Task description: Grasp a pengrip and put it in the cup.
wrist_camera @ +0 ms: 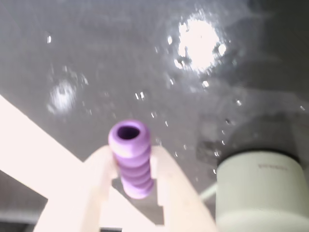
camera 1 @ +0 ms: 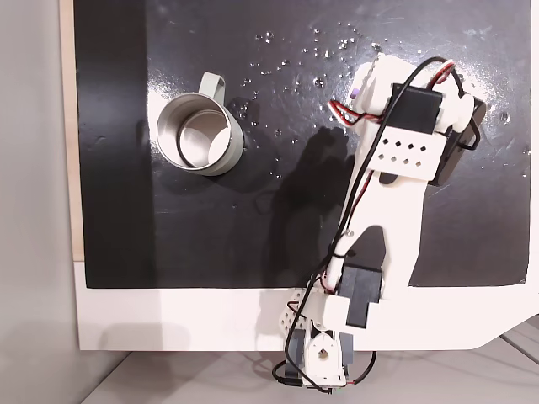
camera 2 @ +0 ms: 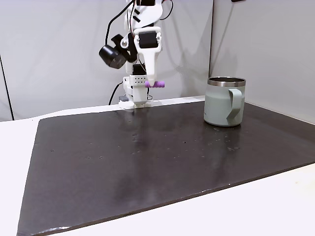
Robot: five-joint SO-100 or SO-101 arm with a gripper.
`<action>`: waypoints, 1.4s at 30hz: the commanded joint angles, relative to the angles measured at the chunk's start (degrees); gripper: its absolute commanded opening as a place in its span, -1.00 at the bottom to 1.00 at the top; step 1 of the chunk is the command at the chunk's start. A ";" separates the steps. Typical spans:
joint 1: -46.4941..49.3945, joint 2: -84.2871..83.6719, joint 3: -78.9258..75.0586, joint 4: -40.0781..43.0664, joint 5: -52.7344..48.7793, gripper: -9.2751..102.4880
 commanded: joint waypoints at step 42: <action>-35.86 12.04 -0.97 -9.84 -2.20 -0.29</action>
